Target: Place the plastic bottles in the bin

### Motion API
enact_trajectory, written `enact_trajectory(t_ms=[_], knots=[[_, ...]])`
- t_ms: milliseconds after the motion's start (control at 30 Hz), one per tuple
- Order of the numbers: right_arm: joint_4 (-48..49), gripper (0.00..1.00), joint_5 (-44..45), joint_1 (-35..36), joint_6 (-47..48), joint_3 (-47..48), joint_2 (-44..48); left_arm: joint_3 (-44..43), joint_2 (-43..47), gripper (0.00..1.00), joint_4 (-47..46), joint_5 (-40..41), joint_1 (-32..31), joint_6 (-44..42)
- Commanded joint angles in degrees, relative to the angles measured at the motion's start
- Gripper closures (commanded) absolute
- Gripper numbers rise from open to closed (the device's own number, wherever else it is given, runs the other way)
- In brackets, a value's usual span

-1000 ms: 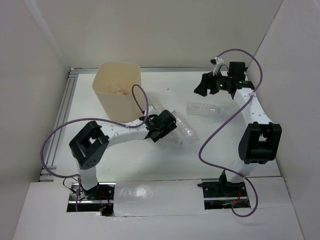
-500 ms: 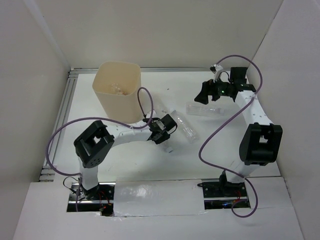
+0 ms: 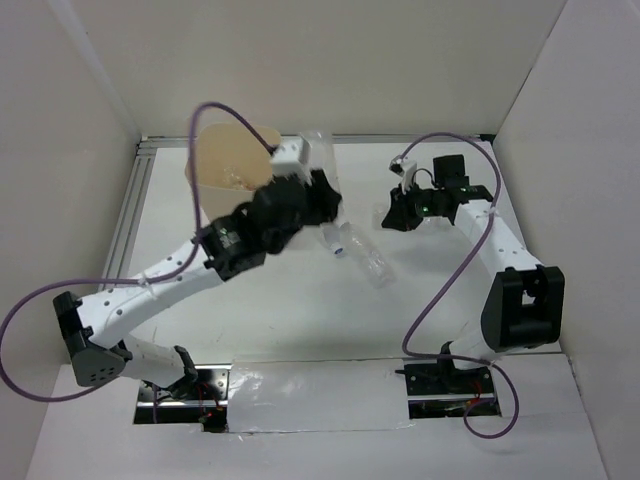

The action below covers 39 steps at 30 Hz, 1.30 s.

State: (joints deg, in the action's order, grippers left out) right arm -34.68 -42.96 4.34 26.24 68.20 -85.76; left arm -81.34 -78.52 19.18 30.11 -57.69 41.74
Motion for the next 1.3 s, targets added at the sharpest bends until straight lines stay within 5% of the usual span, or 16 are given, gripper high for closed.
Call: enact_trajectory(t_ms=[0, 67, 100, 133, 200, 367, 600, 667, 700, 867, 1133, 1267], knots=[[1.36, 0.67, 3.41, 2.07, -1.10, -3.15, 2.44, -5.75, 1.35, 0.99, -6.86, 7.07, 8.28, -13.33], [2.06, 0.53, 5.34, 3.74, -2.77, -4.74, 2.96, -6.90, 1.35, 0.99, -9.58, 8.39, 15.13, -15.01], [2.59, 0.40, 6.21, 4.36, -3.47, -4.75, 2.96, -6.90, 1.35, 0.98, -10.12, 7.61, 17.59, -15.02], [2.60, 0.16, 7.70, 4.97, -3.48, -4.75, 2.96, -7.60, 1.35, 0.98, -10.13, 8.73, 19.88, -15.54], [2.60, 0.00, 9.64, 6.91, -5.32, -4.75, 1.47, -8.84, -0.58, 0.90, -8.98, 8.74, 26.38, -14.93], [5.49, 0.00, 17.37, 10.50, -9.01, -5.45, -1.34, -6.47, -1.64, 0.69, -7.75, 7.00, 37.80, -13.00], [11.29, 0.00, 28.72, 14.29, -13.40, -7.12, -6.78, -4.80, -5.24, 0.39, -4.59, 0.75, 41.70, -11.68], [12.70, 0.00, 30.12, 15.08, -14.02, -7.12, -8.19, -4.01, -5.24, 0.26, -4.07, 0.21, 42.22, -11.06], [13.31, 0.00, 31.43, 15.61, -14.02, -7.82, -9.50, -3.39, -5.24, 0.05, -4.06, 0.21, 42.22, -10.54], [15.25, 0.00, 33.03, 16.13, -14.55, -8.35, -13.29, -2.86, -3.22, 0.01, -4.06, -1.89, 42.22, -11.32], [16.31, 0.30, 33.12, 16.14, -13.33, -8.88, -15.41, 5.29, 9.16, 0.01, -9.67, -9.25, 32.67, -20.10], [9.22, 0.75, 25.49, 14.13, -8.69, -5.12, -9.73, 15.29, 19.00, 0.01, -13.97, -19.08, 26.60, -21.35]])
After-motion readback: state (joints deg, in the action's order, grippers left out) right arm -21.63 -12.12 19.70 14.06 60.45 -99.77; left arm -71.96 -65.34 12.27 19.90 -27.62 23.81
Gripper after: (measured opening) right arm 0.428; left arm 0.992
